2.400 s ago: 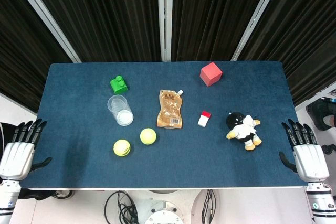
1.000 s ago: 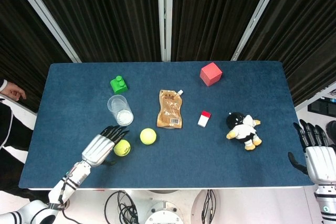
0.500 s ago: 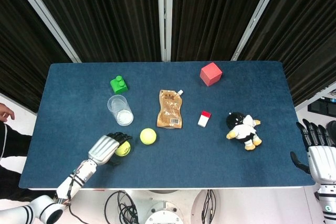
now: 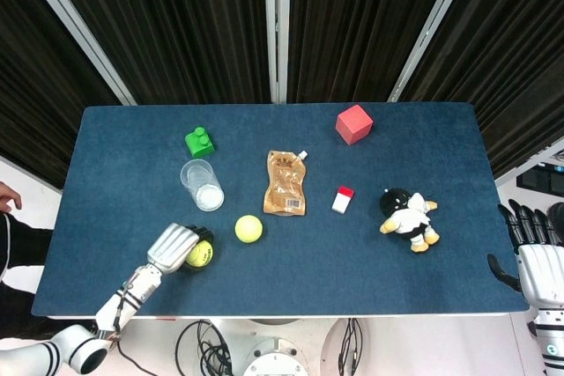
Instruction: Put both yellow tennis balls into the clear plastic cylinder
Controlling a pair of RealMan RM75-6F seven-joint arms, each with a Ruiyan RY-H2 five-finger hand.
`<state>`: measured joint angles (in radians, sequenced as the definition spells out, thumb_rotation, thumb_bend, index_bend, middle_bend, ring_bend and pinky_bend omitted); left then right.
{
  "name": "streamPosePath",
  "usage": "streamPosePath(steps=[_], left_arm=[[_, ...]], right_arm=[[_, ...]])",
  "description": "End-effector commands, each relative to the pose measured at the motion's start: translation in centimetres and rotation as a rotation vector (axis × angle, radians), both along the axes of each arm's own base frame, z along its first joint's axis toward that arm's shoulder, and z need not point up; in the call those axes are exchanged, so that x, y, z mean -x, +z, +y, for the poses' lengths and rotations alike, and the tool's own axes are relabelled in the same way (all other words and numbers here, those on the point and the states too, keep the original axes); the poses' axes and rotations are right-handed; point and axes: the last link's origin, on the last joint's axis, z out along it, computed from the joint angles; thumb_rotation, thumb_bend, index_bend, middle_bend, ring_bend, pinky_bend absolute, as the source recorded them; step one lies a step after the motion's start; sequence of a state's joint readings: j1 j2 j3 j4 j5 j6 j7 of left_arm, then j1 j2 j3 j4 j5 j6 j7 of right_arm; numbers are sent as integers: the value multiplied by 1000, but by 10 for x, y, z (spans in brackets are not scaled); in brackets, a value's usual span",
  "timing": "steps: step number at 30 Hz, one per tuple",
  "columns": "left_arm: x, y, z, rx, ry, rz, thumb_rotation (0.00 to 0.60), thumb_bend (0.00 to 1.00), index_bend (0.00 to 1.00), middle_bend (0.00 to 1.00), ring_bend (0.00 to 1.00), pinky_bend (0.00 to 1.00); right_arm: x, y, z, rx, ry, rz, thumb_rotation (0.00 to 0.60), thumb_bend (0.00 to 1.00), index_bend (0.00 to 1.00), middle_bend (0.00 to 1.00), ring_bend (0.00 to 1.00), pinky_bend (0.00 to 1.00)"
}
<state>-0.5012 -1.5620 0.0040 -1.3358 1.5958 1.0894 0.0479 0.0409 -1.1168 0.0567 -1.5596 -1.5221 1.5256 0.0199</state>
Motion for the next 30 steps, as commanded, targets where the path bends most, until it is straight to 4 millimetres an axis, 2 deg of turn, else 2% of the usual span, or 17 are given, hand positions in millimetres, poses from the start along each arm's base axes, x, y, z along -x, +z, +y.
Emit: streamPosePath(steps=[1, 3, 5, 11, 14, 16, 21, 30], left_arm=[[-3, 12, 1, -48, -25, -2, 600, 210, 481, 515, 561, 810], [-6, 20, 0, -64, -31, -10, 600, 210, 495, 528, 573, 821], [-12, 36, -1, -96, -41, -37, 600, 211, 500, 532, 577, 824], [-46, 99, 1, -252, -113, -88, 600, 212, 509, 541, 585, 830], [-62, 120, 9, -306, -131, -75, 600, 225, 516, 549, 594, 837], [-71, 129, 21, -322, -111, -80, 600, 226, 517, 549, 594, 838], [-83, 138, 53, -353, -73, -97, 600, 227, 516, 548, 590, 829], [-85, 115, 93, -283, 6, -61, 600, 226, 516, 548, 588, 824]], right_arm=[[0, 1, 0, 1, 1, 0, 600, 273, 0, 0, 0, 0], [-1, 2, 0, 3, 3, -1, 600, 273, 0, 0, 0, 0], [-1, 3, 1, 8, 5, 0, 600, 273, 0, 0, 0, 0], [-4, 3, 0, 5, 19, -4, 600, 273, 0, 0, 0, 0], [-8, 0, 0, -4, 34, -10, 600, 273, 0, 0, 0, 0], [-11, -1, 0, -11, 46, -5, 600, 274, 0, 0, 0, 0], [-14, -3, 2, -22, 58, 1, 600, 274, 0, 0, 0, 0], [-18, 4, 3, 2, 66, -4, 600, 273, 0, 0, 0, 0]])
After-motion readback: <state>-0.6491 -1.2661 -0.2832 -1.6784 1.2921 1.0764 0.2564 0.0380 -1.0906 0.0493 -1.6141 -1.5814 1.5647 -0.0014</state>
